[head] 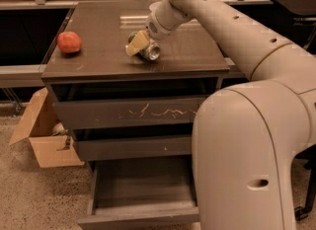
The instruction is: Place green can into bottom drawer
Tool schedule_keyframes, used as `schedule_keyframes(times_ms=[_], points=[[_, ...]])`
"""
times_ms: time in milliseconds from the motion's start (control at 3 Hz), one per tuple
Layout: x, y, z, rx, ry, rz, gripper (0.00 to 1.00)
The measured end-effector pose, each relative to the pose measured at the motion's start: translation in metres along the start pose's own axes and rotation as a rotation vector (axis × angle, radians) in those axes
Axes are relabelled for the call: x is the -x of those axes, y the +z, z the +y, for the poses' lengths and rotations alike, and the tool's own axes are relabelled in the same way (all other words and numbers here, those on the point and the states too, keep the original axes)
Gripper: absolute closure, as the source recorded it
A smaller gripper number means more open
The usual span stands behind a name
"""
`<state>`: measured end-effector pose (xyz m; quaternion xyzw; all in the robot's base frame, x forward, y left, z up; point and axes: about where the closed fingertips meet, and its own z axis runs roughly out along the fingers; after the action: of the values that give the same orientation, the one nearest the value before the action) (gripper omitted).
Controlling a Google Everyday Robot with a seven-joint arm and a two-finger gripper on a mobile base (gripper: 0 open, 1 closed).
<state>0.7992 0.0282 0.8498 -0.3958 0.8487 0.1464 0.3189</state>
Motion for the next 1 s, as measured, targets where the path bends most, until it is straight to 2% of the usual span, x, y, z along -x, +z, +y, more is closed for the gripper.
schedule_keyframes(times_ms=[333,667,1000], points=[[0.0,0.005,0.001,-0.014,-0.001,0.027,0.55],[0.003,0.008,0.004,-0.037,-0.031,0.05,0.79],[0.022,-0.016,0.014,0.03,-0.082,-0.051,0.99]])
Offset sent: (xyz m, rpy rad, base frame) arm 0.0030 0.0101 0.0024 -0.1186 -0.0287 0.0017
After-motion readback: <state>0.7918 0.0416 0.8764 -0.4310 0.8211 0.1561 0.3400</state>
